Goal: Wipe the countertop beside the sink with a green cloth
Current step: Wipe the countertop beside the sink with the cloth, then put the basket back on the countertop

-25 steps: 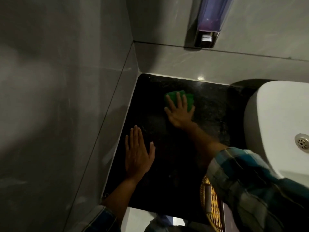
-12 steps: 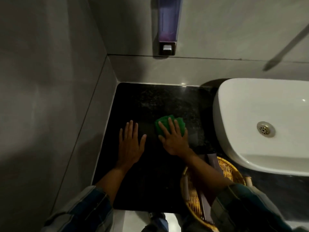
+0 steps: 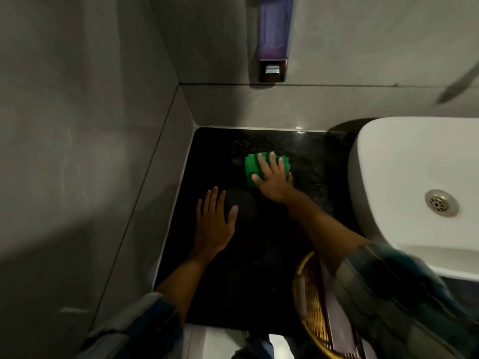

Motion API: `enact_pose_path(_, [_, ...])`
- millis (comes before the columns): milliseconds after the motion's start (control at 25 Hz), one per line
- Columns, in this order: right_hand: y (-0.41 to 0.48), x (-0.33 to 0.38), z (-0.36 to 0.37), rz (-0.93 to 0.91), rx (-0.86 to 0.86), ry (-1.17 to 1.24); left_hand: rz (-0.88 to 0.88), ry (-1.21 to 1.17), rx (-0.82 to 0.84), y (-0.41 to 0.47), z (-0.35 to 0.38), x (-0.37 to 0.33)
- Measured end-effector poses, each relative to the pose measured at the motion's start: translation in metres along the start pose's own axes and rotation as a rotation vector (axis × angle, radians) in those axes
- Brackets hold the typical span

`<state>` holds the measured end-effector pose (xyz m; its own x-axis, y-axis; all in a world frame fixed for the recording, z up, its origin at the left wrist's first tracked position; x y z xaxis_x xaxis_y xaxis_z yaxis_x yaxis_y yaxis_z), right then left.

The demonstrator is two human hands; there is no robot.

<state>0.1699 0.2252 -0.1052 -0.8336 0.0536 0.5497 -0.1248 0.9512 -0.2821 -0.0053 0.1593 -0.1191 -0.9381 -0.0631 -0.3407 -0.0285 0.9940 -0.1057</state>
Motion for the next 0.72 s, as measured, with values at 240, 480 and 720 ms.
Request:
enact_pose_path(240, [-0.197,-0.070,-0.066,0.215,-0.016,-0.068,0.004,-0.281,0.327,-0.064,-0.005,-0.070])
enact_pose_path(480, [-0.320,-0.110,-0.076,0.504,-0.084,-0.271,0.187,-0.157,0.612,-0.149,0.027,-0.119])
enact_pose_path(720, [-0.292,-0.093,-0.067,0.403,-0.133,0.018,0.069,-0.178,0.439,-0.119,-0.012,-0.083])
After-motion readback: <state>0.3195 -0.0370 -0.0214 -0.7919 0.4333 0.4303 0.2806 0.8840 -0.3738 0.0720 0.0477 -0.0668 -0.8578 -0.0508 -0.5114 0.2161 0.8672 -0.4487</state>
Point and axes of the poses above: each hand's wrist, its own y-axis towards the middle knuckle, its own z-axis out of the palm, x = y × z, the point moved 9 cm from there along y, towards the middle knuckle, and after that the axes turned 8 degrees about -z, right-handed, at the moved point
